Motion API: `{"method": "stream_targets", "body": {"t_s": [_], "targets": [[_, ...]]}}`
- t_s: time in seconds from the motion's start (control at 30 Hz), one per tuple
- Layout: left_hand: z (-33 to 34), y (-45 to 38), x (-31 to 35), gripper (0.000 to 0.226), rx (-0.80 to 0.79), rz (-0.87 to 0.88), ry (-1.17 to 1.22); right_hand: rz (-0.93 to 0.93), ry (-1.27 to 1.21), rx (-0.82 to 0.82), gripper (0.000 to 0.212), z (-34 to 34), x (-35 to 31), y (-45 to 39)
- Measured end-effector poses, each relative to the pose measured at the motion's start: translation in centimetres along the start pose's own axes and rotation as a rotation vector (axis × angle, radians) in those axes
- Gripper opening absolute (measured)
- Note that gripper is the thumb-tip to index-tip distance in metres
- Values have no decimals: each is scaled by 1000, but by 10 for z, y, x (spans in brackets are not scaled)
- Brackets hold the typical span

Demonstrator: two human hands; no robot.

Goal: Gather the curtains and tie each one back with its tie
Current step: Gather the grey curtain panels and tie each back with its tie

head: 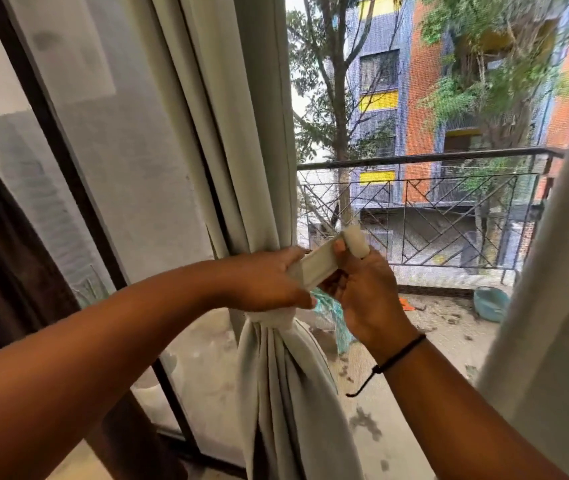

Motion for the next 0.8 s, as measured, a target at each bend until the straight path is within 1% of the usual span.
{"method": "stream_targets", "body": {"t_s": [0.03, 0.07, 0.1, 0.13, 0.17, 0.2, 0.23, 0.3, 0.37, 0.47, 0.53, 0.57, 0.6, 0.63, 0.7, 0.8], "targets": [[-2, 1, -1, 60, -34, -7, 82, 73, -54, 1, 12, -1, 9, 4], [-3, 5, 0, 60, -91, -11, 159, 158, -115, -3, 13, -1, 20, 10], [-3, 10, 2, 69, -167, -16, 195, 248, -174, -20, 13, 0, 30, 17], [-2, 14, 0, 82, -258, -50, 182, 336, -219, -44, 14, 3, 42, 26], [1, 19, -4, 94, -343, -116, 134, 413, -251, -71, 17, 8, 51, 35], [4, 24, -6, 100, -416, -197, 74, 471, -276, -95, 21, 13, 60, 43], [7, 27, -9, 100, -467, -253, 22, 513, -304, -127, 24, 19, 66, 50], [12, 28, -7, 88, -495, -255, 4, 542, -331, -197, 27, 28, 74, 58], [8, 27, -7, 80, -400, -192, 75, 566, -343, -199, 28, 29, 81, 60], [3, 25, -13, 67, -156, -67, 334, 656, -416, -147, 30, 17, 94, 64], [7, 28, -17, 59, -4, 33, 489, 681, -422, -160, 34, 12, 98, 69], [11, 29, -18, 52, 45, 78, 528, 670, -405, -175, 33, 11, 97, 69], [13, 29, -19, 58, 86, 123, 561, 649, -380, -183, 30, 9, 96, 70], [14, 30, -21, 68, 122, 149, 607, 623, -362, -186, 28, 9, 93, 70], [13, 30, -29, 83, 153, 173, 692, 557, -309, -186, 29, 6, 90, 68], [13, 37, -37, 80, 182, 212, 733, 461, -181, -219, 30, 4, 89, 67]]}}
Point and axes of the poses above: each hand's wrist, its own y-axis away from the middle knuckle, its own z-axis out of the palm, x = y × z, the point moved 6 cm from there along -y, towards the middle knuckle
